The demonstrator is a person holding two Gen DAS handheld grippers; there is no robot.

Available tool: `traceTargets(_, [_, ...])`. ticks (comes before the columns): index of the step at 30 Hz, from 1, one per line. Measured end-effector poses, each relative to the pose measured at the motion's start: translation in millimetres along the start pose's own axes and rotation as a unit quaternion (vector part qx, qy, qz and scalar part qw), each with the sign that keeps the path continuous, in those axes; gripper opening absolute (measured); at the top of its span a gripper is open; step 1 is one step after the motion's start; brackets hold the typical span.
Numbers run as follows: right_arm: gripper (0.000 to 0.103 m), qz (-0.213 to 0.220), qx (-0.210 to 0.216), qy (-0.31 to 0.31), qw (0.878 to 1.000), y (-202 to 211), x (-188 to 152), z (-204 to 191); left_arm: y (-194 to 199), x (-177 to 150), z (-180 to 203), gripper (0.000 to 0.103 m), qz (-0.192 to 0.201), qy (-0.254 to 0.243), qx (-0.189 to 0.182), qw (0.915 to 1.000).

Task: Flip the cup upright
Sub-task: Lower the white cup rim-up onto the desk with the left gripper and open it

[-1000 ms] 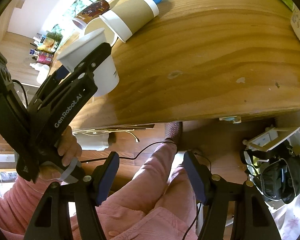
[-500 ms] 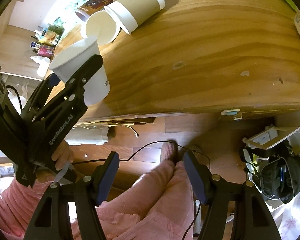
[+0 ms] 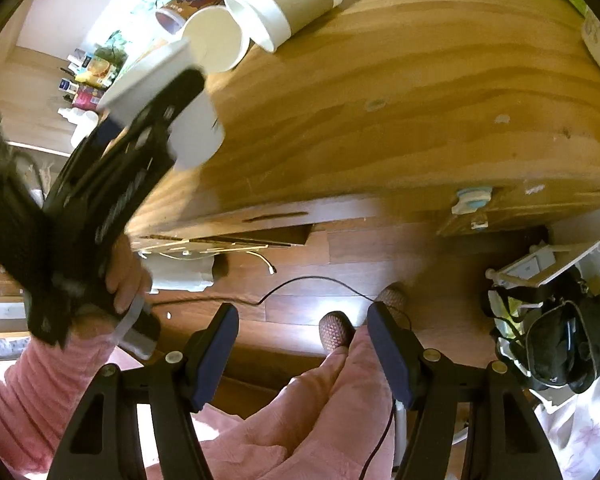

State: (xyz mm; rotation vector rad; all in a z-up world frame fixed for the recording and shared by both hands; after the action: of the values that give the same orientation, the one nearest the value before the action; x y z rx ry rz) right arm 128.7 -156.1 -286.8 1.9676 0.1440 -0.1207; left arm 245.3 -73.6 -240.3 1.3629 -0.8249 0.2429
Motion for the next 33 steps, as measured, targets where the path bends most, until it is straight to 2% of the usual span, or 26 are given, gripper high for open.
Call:
traceTargets(6, [0.068,-0.003,-0.011,-0.004,1.0,-10,-11,-1,-5,-1,6,0.071,0.017,-0.016,-0.004,0.9997])
traceTargets(10, [0.068,0.007,-0.015,-0.012,1.0,-9,-14,1,-10,-8,3,0.071,-0.004,-0.007,-0.01,0.9999])
traceTargets(13, [0.068,0.014,-0.024,-0.013,1.0,-6,-17,2,-7,-16,0,0.08,-0.01,-0.005,-0.008,0.9999])
traceTargets(16, [0.068,0.026,-0.03,-0.021,0.999,-1,-20,4,-1,-24,-1,0.081,-0.013,-0.012,-0.009,0.9998])
traceTargets(25, [0.073,0.055,-0.036,-0.045,0.997,2,-36,-3,22,-62,-3,0.081,-0.06,-0.025,-0.014,0.9978])
traceTargets(28, [0.075,0.081,-0.031,-0.054,0.995,9,-43,-13,41,-81,-11,0.081,-0.077,-0.023,-0.001,0.9968])
traceTargets(33, [0.081,0.165,-0.026,-0.063,0.984,35,-57,-36,87,-105,-32,0.081,-0.131,-0.001,0.046,0.9903])
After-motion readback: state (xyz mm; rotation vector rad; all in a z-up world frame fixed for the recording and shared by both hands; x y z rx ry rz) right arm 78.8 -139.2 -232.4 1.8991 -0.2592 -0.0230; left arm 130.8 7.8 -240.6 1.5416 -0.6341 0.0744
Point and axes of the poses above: each gripper's, at about its wrist camera, not at the fingertips, and y roughly against the way its jaws point, z to its right, x to its top, the point moved 8 cm from there along -y, roughly the way its jaws point, and after that the axes turned 12 degrees about -z, right-handed, at the moved point
